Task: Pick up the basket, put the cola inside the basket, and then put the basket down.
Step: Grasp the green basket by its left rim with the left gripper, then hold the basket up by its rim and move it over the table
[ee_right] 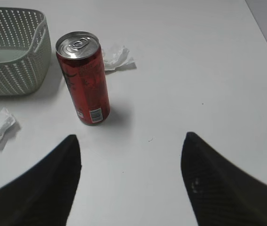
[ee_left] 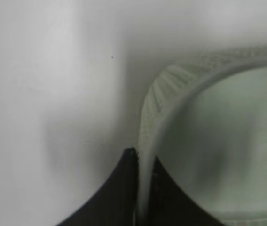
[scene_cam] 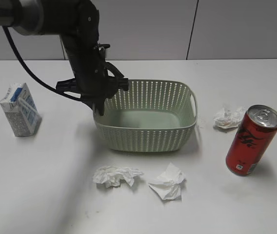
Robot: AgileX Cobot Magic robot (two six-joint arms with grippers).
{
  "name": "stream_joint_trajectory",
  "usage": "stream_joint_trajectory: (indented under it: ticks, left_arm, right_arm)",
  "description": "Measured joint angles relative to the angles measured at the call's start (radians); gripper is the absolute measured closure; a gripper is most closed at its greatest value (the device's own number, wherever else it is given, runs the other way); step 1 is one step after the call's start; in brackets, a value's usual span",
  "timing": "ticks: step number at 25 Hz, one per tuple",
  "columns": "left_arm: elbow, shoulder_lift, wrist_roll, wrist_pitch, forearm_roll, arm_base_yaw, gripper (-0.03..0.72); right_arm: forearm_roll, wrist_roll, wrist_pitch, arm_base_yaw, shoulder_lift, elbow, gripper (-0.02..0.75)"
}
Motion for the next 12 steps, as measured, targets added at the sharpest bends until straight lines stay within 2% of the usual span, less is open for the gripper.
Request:
stream_joint_trajectory:
  ticks: [3,12]
  left_arm:
    - [0.000,0.000,-0.006,0.021,-0.049,0.026,0.688]
    - [0.000,-0.100,-0.013,0.106,-0.075,0.072,0.688]
  right_arm:
    - [0.000,0.000,0.000,0.000,0.000,0.000,0.217]
    - [0.000,0.000,0.000,0.000,0.000,0.000,0.217]
